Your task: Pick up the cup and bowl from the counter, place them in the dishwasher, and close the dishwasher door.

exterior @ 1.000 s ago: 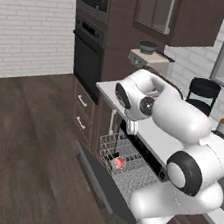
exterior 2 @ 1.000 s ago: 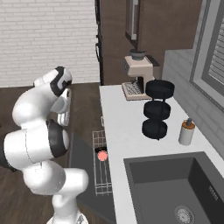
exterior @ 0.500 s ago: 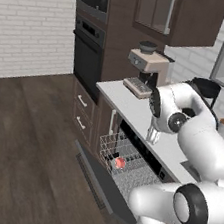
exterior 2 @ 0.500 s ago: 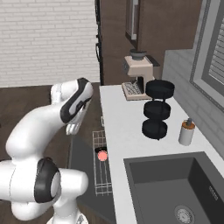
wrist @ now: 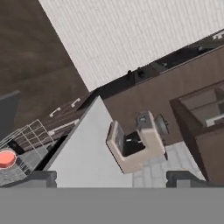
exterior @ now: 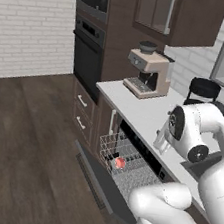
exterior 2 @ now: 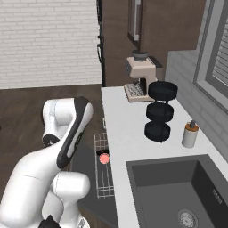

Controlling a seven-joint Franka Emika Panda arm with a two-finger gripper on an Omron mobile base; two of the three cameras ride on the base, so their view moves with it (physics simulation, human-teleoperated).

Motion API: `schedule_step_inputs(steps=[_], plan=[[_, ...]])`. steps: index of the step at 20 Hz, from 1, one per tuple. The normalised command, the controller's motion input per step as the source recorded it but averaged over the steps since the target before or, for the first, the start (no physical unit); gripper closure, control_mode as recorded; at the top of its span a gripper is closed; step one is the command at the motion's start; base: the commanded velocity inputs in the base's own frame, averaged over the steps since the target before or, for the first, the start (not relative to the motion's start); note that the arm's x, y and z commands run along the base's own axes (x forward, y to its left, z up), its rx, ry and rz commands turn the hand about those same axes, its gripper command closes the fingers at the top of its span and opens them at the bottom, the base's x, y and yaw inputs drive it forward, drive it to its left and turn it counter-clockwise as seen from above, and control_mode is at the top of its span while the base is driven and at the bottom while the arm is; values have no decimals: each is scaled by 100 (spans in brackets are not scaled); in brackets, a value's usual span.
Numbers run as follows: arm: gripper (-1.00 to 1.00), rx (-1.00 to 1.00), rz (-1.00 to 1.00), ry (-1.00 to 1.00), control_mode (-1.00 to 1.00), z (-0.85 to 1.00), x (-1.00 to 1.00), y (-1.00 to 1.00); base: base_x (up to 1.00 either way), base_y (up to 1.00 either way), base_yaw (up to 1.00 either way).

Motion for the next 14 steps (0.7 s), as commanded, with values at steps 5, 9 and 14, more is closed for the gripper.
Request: schedule_step_inputs(steps=[5, 9, 14], plan=[[-100, 73, -14, -20, -100, 28, -38, 100, 0, 0, 0], [-100, 15, -14, -41, -100, 82, 0, 83, 0, 0, 0], [-100, -43, -4, -90, -100, 37, 15, 51, 0, 0, 0]])
